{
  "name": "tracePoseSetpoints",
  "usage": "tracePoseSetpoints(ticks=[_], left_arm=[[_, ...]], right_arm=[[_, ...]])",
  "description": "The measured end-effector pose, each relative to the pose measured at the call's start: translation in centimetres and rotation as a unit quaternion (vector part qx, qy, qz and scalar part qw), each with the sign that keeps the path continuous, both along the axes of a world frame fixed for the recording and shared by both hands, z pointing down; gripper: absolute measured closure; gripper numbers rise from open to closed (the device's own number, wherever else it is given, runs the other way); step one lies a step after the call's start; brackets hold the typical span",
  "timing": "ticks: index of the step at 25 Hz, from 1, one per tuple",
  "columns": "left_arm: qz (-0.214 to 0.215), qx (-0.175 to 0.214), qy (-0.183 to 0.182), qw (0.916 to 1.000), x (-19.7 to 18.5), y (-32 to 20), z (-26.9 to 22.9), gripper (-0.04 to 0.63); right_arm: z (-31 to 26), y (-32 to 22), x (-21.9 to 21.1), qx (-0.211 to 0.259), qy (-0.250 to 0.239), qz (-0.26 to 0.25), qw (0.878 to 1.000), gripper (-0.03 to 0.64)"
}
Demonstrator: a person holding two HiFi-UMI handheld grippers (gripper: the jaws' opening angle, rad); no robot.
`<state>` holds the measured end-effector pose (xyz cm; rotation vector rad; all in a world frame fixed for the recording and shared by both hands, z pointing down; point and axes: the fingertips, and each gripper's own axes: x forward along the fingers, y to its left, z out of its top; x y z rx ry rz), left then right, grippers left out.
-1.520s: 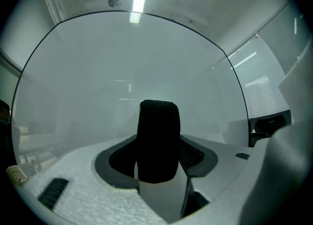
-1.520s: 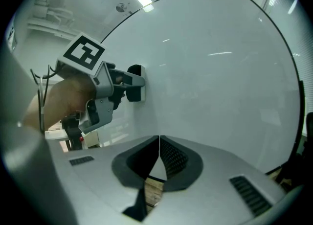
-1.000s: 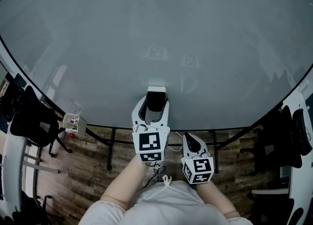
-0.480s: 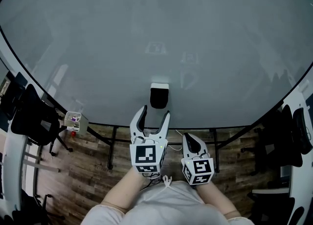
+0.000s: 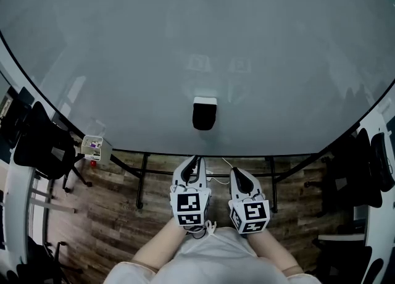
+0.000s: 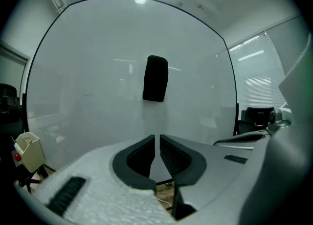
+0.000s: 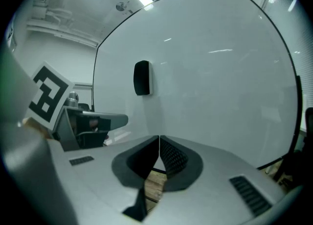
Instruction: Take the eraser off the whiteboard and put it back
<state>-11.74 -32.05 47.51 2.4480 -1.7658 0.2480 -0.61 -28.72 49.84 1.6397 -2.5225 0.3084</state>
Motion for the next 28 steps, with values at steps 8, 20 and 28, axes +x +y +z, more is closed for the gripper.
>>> tracePoseSetpoints(ticks=[8, 20, 28], left_arm=[[0.028, -0.017, -0.018, 0.9993, 1.3, 1.7, 2.2, 0.578], [0.05, -0.005, -0.026, 0.9984, 1.9, 1.6, 1.9, 0.578], [0.049, 0.007, -0.025, 0.9984, 1.8, 1.7, 1.7, 0.578]], right_arm=[[0.0, 0.0, -0.5, 0.001, 0.012, -0.018, 1.0, 0.589], [-0.1, -0.4, -0.8, 0.005, 0.025, -0.024, 0.999, 0.591], [-0.4, -0.6, -0.7, 0.006, 0.021, -0.025, 0.999, 0.591]])
